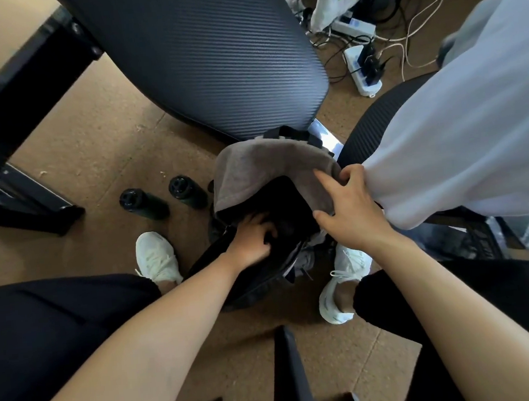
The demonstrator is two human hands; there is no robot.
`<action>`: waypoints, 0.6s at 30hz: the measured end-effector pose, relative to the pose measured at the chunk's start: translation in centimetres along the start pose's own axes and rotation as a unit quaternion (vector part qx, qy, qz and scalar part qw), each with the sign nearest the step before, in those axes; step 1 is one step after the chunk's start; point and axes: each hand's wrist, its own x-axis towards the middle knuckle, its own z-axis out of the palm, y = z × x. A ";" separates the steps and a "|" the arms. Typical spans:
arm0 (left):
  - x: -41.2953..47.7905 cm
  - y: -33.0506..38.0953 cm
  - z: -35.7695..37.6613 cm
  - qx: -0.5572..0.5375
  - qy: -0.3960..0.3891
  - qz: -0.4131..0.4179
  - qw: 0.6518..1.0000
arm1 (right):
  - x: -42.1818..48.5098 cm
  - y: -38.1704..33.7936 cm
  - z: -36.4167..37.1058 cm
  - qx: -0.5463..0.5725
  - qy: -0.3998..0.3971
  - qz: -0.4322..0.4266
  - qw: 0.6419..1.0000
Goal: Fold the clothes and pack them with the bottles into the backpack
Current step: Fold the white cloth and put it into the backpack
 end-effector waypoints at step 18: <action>1.2 2.5 -1.6 -0.098 -0.122 -0.168 0.973 | -0.7 0.4 -0.3 0.060 -0.010 -0.004 0.998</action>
